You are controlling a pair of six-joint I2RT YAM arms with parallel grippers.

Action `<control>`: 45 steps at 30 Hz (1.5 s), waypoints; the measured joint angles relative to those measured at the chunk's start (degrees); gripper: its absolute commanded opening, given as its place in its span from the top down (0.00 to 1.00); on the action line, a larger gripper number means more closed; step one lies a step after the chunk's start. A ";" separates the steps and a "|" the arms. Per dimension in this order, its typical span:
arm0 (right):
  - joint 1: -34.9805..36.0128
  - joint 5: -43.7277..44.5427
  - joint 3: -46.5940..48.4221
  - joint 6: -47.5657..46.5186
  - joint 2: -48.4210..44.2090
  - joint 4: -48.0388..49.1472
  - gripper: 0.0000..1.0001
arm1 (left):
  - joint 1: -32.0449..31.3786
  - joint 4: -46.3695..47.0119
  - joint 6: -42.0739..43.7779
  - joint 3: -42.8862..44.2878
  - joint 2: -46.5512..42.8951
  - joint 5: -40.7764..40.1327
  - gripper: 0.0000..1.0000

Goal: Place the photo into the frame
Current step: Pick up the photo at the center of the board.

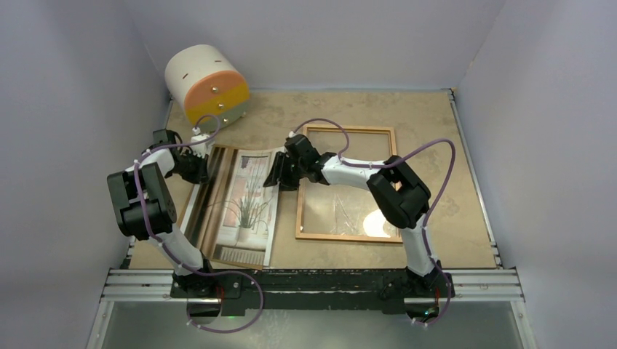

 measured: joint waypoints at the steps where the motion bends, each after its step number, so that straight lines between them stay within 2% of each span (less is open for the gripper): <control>1: 0.00 -0.11 0.00 0.07 0.00 0.17 0.53 | 0.00 0.00 0.02 0.00 0.00 0.02 0.96; 3: 0.00 -0.17 0.00 0.22 0.00 0.66 0.58 | 0.00 0.00 0.02 0.00 0.00 0.02 0.96; 7: 0.00 -0.37 0.09 0.31 0.00 1.31 0.80 | 0.00 -0.04 0.07 0.00 0.00 0.04 0.95; 9: 0.00 -0.39 0.42 0.17 0.02 1.25 0.88 | 0.00 -0.22 0.15 0.09 0.00 0.15 0.94; 14: -0.04 -0.55 1.97 -0.74 0.02 1.66 0.95 | 0.00 -2.56 0.28 0.74 0.00 0.42 0.89; 17: -0.46 -1.53 2.10 -1.53 0.00 2.58 1.00 | 0.00 -5.46 0.48 1.51 0.02 0.37 0.82; 20: -1.11 -3.13 2.10 -2.64 -0.04 3.41 1.00 | 0.00 -7.85 0.68 2.38 0.02 0.37 0.63; 24: -2.93 -7.26 2.10 -3.56 -0.74 5.62 1.00 | 0.02 -9.44 1.03 3.06 -0.79 0.07 0.22; 25: -3.61 -8.63 2.03 -3.78 -1.18 6.36 1.00 | 0.02 -10.05 0.98 3.26 -1.49 -0.09 0.17; 27: -5.22 -11.74 0.98 -3.89 -2.78 8.81 1.00 | 0.20 -10.99 1.05 3.76 -3.04 -0.17 0.13; 32: -11.41 -19.67 -4.79 -3.56 -11.74 13.86 1.00 | 2.08 -12.17 0.98 5.81 -7.69 -0.17 0.09; 35: -14.93 -20.26 -2.40 -8.07 -16.98 8.94 1.00 | 4.24 -12.15 0.98 6.40 -9.55 -0.20 0.07; 38: -16.61 -16.48 3.61 -15.06 -20.46 -0.46 1.00 | 5.77 -12.11 0.98 6.40 -10.05 -0.50 0.06; 41: -16.57 -7.61 12.24 -23.52 -23.74 -12.98 1.00 | 6.43 -11.80 0.96 6.40 -10.05 -1.40 0.06; 45: -16.48 5.70 15.39 -31.54 -31.15 -23.19 1.00 | 6.45 -10.88 0.42 6.51 -10.05 -2.32 0.04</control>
